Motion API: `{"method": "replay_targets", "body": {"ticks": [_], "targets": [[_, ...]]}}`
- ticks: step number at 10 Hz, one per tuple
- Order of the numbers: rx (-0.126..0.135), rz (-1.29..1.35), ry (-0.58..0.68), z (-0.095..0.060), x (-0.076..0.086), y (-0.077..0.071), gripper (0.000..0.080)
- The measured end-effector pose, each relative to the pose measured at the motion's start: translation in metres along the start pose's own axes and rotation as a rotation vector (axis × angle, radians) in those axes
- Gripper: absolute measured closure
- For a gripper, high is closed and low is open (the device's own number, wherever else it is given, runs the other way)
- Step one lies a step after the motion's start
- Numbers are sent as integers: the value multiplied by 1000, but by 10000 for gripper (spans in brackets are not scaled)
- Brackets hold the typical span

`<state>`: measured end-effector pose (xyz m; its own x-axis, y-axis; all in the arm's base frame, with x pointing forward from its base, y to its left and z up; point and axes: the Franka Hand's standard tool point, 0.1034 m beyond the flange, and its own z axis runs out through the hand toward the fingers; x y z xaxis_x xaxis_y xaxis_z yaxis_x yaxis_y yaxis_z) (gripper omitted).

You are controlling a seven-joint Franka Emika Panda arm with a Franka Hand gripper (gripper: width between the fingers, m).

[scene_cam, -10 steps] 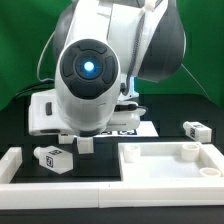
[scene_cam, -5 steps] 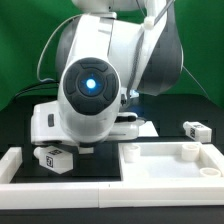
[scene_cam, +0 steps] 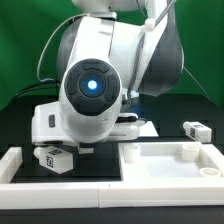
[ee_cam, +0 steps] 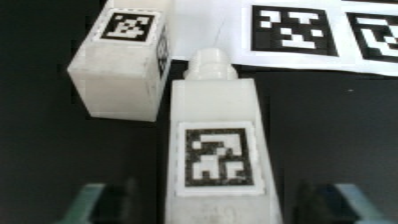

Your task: Assemble one leg

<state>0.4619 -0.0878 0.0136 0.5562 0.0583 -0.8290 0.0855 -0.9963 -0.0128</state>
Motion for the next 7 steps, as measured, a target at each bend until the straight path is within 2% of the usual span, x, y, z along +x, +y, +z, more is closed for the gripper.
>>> {"method": "replay_targets", "body": {"ticks": [1, 2, 4, 5, 6, 7], "targets": [[0, -2, -1, -1, -1, 0, 515], [5, -11, -15, -12, -11, -2, 515], [15, -13, -13, -46, -36, -10, 514], [16, -10, 7, -60, -42, -16, 514], [20, -6, 48, -80, -51, -27, 514], [14, -3, 74, -93, -55, -35, 514]]}}
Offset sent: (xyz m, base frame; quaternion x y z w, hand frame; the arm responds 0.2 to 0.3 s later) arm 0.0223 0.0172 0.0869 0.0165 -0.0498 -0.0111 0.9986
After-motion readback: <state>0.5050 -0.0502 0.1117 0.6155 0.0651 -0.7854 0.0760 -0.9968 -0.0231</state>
